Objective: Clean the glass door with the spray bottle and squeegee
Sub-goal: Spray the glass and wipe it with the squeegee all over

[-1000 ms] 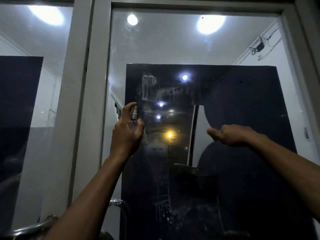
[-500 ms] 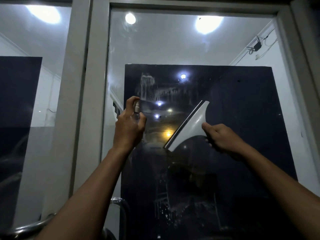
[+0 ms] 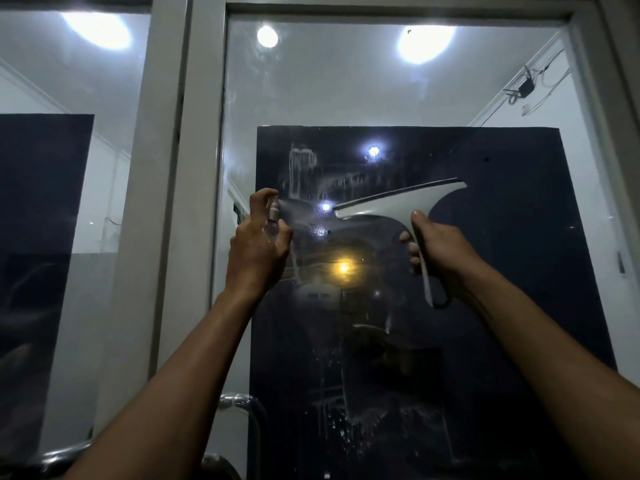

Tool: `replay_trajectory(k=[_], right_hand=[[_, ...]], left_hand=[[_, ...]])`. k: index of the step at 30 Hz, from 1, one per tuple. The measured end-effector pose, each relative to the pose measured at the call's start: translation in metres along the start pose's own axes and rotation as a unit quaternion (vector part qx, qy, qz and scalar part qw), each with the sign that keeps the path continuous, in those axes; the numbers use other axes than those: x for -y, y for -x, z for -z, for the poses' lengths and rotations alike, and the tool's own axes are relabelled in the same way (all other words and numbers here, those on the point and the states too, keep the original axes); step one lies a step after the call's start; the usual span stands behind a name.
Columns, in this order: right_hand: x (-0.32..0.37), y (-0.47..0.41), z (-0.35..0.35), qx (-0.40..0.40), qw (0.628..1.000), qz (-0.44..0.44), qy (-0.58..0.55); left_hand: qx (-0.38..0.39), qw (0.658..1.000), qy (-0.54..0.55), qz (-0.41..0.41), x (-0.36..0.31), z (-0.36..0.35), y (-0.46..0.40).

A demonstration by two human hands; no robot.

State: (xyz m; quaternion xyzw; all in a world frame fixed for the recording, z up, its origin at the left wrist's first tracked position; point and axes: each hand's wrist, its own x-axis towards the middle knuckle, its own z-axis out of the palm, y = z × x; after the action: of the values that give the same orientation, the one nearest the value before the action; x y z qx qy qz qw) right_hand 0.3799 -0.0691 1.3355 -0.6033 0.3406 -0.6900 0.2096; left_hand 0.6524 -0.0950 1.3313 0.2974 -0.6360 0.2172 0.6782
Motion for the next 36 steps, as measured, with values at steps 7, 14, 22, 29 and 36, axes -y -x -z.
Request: replay_trajectory(k=[7,14,22,29,36], right_hand=[[0.037,-0.025,-0.048,-0.069,0.997,-0.016,-0.039],[0.07,-0.048,-0.091,-0.043,0.992,-0.063,-0.1],[0.079,-0.078,-0.129,-0.007,0.991,-0.103,-0.081],[-0.007,-0.047,-0.127,-0.095,0.991,-0.064,0.069],[-0.069,0.027,-0.084,-0.055,0.981,-0.061,0.177]], left_hand=[[-0.056,0.998,0.027,-0.006,-0.006,0.0,-0.012],[-0.064,0.998,0.011,-0.007,-0.008,0.0,-0.029],[-0.058,0.998,0.03,-0.021,-0.003,0.007,-0.024],[-0.045,0.998,0.041,-0.005,0.009,0.012,0.001],[-0.04,0.998,0.045,0.011,0.002,0.012,0.026]])
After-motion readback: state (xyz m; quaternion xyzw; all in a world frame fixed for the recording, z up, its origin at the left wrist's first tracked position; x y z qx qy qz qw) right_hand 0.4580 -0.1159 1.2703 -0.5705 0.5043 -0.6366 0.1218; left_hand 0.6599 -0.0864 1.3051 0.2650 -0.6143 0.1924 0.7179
